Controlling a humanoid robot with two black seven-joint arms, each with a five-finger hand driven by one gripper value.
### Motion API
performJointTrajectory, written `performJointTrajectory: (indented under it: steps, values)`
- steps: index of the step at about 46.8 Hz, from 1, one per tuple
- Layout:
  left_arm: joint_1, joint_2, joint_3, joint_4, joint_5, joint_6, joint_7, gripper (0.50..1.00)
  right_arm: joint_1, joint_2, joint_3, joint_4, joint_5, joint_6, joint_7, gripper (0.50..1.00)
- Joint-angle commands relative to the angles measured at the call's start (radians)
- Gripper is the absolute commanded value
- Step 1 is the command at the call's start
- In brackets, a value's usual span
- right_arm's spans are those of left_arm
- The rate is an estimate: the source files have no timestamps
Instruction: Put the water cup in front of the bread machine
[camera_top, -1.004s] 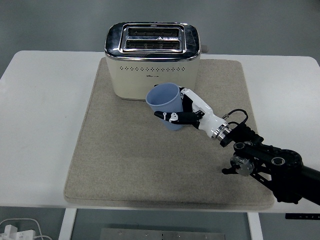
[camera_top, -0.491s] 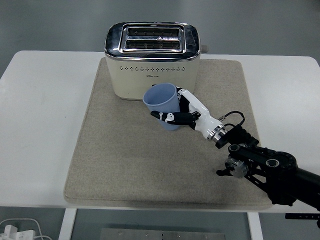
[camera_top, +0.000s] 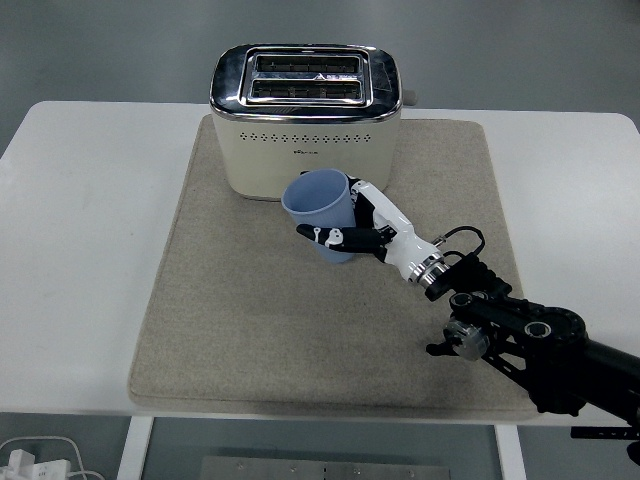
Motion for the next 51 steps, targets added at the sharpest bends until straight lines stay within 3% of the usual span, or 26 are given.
performJointTrajectory:
  steps: [1,15,46,51]
  values:
    - [0.0,0.0,0.0,0.0,0.0,0.0,0.0,1.0,-0.001,0.0,0.0,0.0,0.001,0.0,0.0,0.889]
    - [0.0,0.0,0.0,0.0,0.0,0.0,0.0,1.0,-0.003,-0.002,0.003,0.0,0.003,-0.028,0.0,0.891]
    - [0.0,0.0,0.0,0.005,0.0,0.0,0.0,1.0,-0.015,-0.046,0.002,0.005,0.035,-0.015,0.0,0.917]
    - [0.0,0.0,0.0,0.005,0.0,0.0,0.02,1.0,-0.028,-0.067,0.002,0.009,0.036,-0.002,0.0,0.921]
